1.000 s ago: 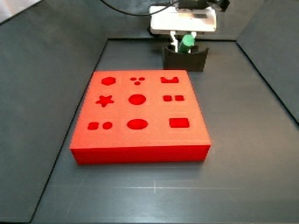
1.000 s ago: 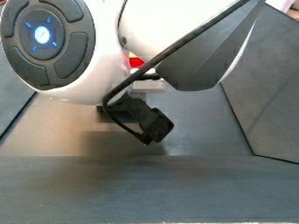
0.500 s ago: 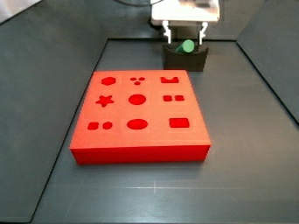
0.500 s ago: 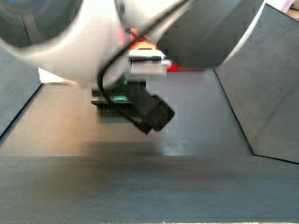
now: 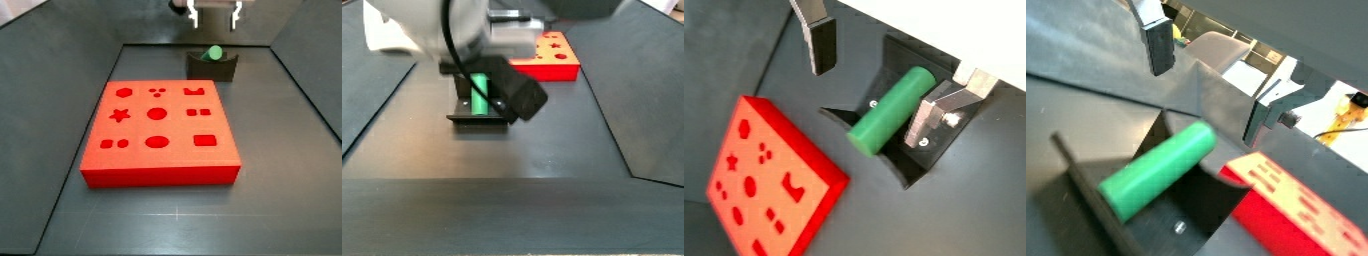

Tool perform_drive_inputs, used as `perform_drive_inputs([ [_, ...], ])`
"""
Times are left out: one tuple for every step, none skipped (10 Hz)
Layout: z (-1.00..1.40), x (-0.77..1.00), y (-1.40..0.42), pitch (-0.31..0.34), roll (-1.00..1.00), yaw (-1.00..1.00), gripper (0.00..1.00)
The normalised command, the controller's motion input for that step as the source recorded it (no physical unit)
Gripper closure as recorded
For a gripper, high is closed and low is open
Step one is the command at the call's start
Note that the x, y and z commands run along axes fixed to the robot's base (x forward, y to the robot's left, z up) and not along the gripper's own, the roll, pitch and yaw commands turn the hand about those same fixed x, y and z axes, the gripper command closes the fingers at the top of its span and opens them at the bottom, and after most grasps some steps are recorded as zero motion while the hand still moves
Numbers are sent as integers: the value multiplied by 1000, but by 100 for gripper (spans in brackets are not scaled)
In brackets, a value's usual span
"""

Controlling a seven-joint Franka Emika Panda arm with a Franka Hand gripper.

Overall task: Pick up the round object. Move up. Place the round object on the fixture. Regrasp the round object. Move to above the board. Insert the round object.
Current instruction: Regrasp the round object.

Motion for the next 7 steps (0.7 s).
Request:
perform_drive_inputs([
  [993, -72, -1000, 64, 1000, 17, 0],
  [900, -71, -1000, 59, 1000, 17, 0],
  [869, -100, -1000, 49, 1000, 15, 0],
  [812, -125, -1000, 40, 1000, 14, 0],
  [589, -107, -861, 34, 1000, 14, 0],
  [368, -81, -696, 32, 1000, 14, 0],
  [219, -65, -577, 31, 1000, 14, 0],
])
